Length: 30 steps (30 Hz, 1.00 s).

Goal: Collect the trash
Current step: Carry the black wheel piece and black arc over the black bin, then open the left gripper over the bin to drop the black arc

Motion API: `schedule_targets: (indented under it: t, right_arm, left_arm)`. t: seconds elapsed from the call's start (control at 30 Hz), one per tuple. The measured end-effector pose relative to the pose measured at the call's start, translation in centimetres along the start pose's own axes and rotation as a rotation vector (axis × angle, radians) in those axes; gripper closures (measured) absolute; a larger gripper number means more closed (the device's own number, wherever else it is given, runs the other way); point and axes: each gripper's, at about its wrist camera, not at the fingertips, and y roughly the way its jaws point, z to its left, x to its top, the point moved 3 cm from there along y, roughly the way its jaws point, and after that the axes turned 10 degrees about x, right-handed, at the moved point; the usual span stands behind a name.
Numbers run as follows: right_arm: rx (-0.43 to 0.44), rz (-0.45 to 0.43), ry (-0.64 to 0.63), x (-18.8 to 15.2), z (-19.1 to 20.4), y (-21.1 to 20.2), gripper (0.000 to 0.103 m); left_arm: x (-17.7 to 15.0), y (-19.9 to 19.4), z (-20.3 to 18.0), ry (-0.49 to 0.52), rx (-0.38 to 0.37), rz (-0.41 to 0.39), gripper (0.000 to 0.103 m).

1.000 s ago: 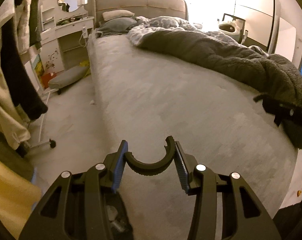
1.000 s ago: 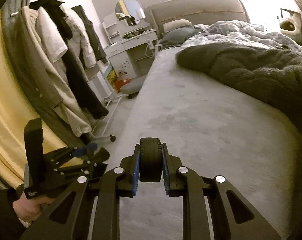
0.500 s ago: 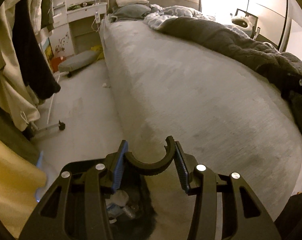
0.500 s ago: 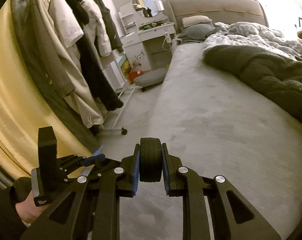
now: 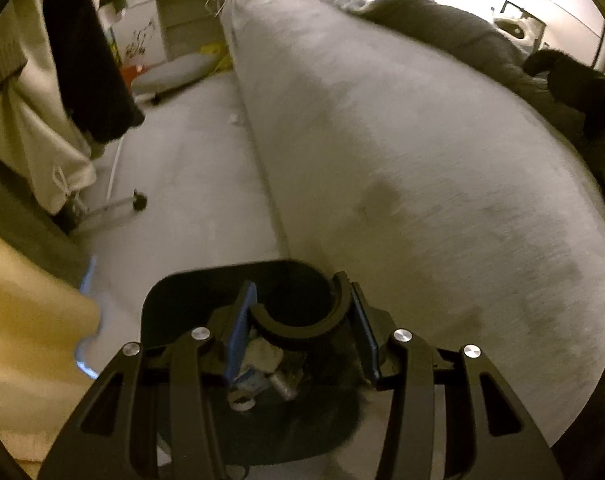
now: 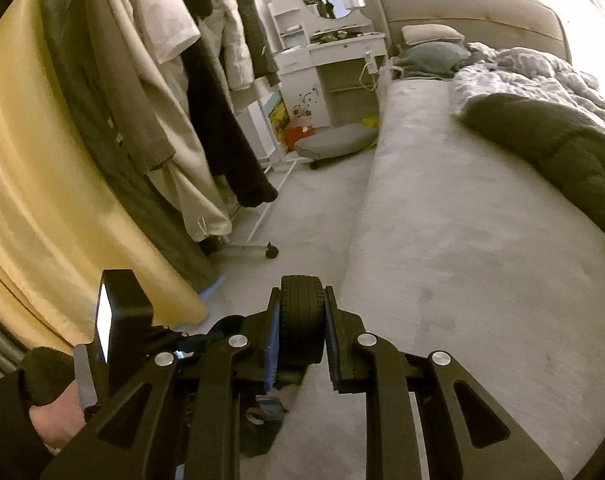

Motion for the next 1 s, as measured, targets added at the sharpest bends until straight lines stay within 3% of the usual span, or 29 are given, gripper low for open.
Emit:
schedule_targets:
  t: [0.47,0.87,1.0]
  right_arm:
    - [0.036,0.086,-0.045,0.8,3.2,6.2,0.083]
    - [0.036,0.200,-0.058,-0.2,4.4,11.8,0.083]
    - [0.043,0.237,-0.057,-0.8,4.9,13.7,0.083]
  left_arm:
    - [-3.2,3.8,5.2,-0.040,0.006,0.194,0.054]
    - [-4.9,4.9,7.9,-0.066,-0.024,0.276,0.052]
    - [-5.2,4.8,9.0,-0.088,-0.035,0.286,0.044]
